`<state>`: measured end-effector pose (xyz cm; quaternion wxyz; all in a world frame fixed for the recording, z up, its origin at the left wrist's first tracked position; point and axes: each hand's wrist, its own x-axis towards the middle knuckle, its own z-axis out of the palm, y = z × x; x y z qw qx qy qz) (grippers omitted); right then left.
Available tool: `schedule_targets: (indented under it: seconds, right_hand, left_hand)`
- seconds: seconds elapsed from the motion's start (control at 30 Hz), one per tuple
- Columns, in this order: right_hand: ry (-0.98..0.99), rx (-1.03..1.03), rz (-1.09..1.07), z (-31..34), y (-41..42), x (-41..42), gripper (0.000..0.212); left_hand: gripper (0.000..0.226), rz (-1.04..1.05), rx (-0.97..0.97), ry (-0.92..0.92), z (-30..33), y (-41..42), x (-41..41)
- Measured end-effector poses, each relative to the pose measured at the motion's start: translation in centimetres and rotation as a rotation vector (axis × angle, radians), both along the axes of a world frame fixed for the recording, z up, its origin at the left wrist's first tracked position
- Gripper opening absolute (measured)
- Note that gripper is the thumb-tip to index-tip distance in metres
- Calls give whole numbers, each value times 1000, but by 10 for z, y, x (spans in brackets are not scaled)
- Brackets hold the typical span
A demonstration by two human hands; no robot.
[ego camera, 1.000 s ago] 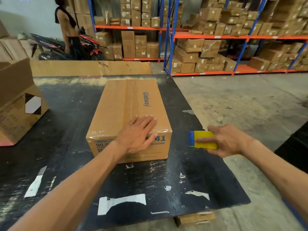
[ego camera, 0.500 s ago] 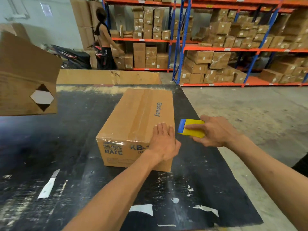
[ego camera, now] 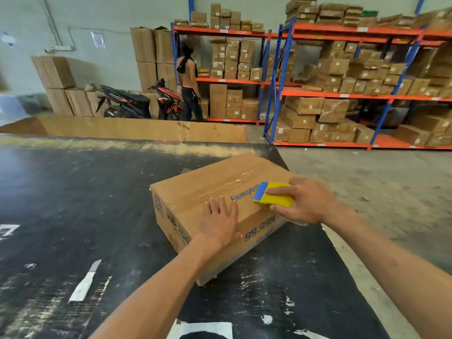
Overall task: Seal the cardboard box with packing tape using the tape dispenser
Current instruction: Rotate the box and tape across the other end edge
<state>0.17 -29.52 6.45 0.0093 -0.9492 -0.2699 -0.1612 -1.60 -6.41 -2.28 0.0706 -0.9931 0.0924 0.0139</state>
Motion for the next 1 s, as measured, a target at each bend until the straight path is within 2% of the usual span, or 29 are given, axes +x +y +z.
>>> schedule_targets:
  seconds: [0.13,0.2,0.27,0.37,0.53,0.67,0.73,0.87,1.0]
  right_hand:
    - [-2,83,-41,5,0,0,48]
    - [16,96,-54,8,1,-2,50]
    - [36,101,-76,11,1,-3,52]
    - [30,116,-110,15,2,-4,52]
    - [7,111,-145,13,1,-7,54]
    - [1,149,-204,5,-6,-10,52]
    - [17,175,-230,1,-9,-11,50]
    - [45,242,-249,0,-10,-9,49]
    - [58,297,-258,15,-7,-6,49]
  left_hand:
    - [95,-140,-23,114,7,74,6]
    - [98,-125,-58,185,20,118,6]
    - [100,-58,33,184,33,135,9]
    - [114,48,62,128,39,106,8]
    - [131,-66,-40,89,15,18,10]
    - [140,37,-151,39,0,-33,14]
    - [137,15,-114,-30,-5,-32,16]
    - [117,-146,-54,-49,-9,-4,16]
    - [117,-306,-96,-41,-9,24,3]
